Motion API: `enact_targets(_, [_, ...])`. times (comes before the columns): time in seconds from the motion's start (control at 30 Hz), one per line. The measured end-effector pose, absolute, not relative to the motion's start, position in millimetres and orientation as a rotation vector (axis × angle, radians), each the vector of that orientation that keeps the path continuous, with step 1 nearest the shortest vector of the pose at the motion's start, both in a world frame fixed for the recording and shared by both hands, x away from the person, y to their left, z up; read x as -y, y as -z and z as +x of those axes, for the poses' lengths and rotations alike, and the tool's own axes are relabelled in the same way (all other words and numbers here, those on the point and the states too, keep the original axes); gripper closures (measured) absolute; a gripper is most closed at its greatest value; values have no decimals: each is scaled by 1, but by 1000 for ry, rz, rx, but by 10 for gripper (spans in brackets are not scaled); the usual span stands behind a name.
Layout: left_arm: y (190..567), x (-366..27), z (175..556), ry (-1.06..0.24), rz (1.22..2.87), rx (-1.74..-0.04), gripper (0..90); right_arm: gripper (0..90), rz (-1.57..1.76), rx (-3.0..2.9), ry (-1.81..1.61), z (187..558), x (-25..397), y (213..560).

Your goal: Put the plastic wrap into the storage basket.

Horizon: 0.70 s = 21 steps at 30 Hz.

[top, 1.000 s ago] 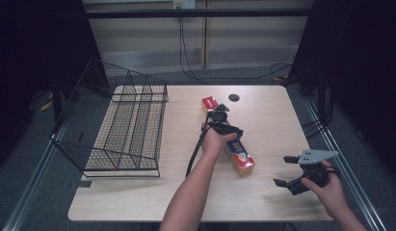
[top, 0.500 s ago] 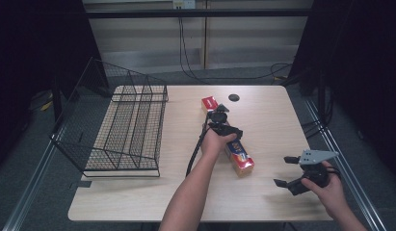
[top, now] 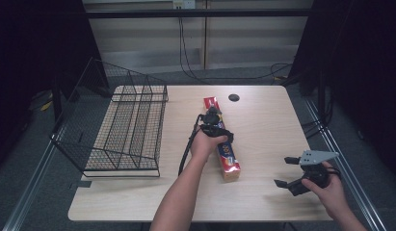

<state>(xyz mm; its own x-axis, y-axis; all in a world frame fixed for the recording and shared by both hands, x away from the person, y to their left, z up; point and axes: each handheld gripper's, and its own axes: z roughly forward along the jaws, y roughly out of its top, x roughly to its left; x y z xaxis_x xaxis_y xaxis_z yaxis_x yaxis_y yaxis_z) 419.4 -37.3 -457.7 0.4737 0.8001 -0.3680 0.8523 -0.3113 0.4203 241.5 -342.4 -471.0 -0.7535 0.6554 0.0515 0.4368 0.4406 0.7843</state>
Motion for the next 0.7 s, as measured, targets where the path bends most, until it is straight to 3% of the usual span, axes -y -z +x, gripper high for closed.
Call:
enact_targets(0.5, [444, 6, 414, 146, 2236, -1413, 357, 46, 949, -2439, -1211, 242, 341, 472])
enact_targets(0.7, [440, 6, 416, 101, 2267, -1451, 368, 46, 953, -2444, -1211, 243, 340, 472])
